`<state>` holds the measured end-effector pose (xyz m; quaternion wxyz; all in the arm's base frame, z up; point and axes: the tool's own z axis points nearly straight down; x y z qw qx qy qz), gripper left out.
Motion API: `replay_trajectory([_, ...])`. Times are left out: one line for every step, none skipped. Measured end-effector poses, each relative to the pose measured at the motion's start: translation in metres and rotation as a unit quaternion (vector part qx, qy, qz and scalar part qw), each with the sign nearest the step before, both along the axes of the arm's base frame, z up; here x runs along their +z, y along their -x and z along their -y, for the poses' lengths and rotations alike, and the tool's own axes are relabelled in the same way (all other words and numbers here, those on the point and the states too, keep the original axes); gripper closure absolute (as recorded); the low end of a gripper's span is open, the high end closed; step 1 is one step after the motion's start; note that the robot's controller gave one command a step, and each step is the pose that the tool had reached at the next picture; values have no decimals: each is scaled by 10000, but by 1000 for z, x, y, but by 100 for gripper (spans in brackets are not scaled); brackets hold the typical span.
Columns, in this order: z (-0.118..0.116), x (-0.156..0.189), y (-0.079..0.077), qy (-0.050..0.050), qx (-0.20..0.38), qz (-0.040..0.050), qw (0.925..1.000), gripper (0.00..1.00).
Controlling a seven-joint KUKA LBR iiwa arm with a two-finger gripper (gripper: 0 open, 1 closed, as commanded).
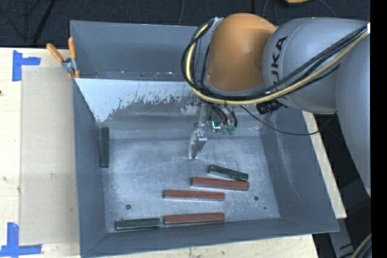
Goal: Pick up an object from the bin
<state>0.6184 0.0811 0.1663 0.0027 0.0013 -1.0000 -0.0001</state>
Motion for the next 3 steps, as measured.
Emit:
replay_trajectory([3, -11, 12, -3, 701, 43, 9975, 0])
replay_trajectory([12, -56, 71, -6, 1098, 32, 9939, 0])
replay_trajectory([72, -88, 72, -1, 1451, 51, 9894, 100])
